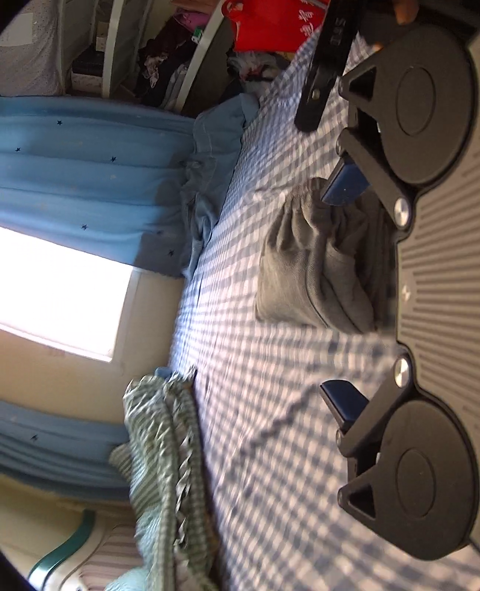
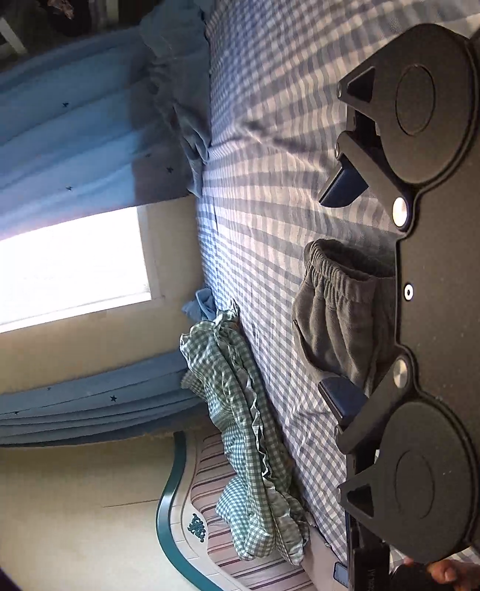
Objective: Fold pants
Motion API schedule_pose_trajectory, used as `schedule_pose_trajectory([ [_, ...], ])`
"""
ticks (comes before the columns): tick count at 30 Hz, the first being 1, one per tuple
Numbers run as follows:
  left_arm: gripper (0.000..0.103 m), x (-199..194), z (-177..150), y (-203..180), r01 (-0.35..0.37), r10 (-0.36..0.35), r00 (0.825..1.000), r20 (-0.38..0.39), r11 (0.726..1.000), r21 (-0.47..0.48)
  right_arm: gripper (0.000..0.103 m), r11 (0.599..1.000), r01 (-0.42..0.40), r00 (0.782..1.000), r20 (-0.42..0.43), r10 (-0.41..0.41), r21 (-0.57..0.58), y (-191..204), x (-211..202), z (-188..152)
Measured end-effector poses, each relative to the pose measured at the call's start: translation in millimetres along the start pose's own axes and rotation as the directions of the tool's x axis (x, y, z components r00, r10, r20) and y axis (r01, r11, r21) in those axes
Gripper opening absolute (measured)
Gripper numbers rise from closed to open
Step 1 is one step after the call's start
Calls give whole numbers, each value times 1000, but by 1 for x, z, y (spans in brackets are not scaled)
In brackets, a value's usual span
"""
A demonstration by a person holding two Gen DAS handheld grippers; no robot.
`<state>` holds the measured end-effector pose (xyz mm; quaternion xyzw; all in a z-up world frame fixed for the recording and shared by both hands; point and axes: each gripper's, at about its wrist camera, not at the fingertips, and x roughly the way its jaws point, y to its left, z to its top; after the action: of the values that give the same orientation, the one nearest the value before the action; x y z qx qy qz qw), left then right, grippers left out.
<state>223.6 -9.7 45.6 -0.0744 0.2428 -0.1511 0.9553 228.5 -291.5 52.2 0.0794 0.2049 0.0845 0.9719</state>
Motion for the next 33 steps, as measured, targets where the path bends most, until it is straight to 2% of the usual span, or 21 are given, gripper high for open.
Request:
schedule_pose_trajectory([
  [4, 102, -43, -24, 1, -78, 78, 997, 20, 997, 23, 102, 995, 88, 995, 52, -86, -45, 28, -55, -31],
  [12, 102, -93, -69, 4, -101, 98, 994, 52, 993, 66, 102, 990, 139, 989, 52, -139, 1, 71, -126, -93],
  [18, 102, -107, -83, 4, -82, 79, 996, 44, 994, 70, 102, 990, 139, 990, 33, -138, -13, 83, -141, -112],
  [23, 102, -113, -89, 3, -60, 57, 997, 46, 996, 66, 102, 992, 130, 991, 30, -130, -4, 81, -145, -114],
  [33, 102, -115, -93, 3, -62, 60, 998, 33, 997, 54, 102, 992, 127, 991, 35, -126, -7, 81, -151, -114],
])
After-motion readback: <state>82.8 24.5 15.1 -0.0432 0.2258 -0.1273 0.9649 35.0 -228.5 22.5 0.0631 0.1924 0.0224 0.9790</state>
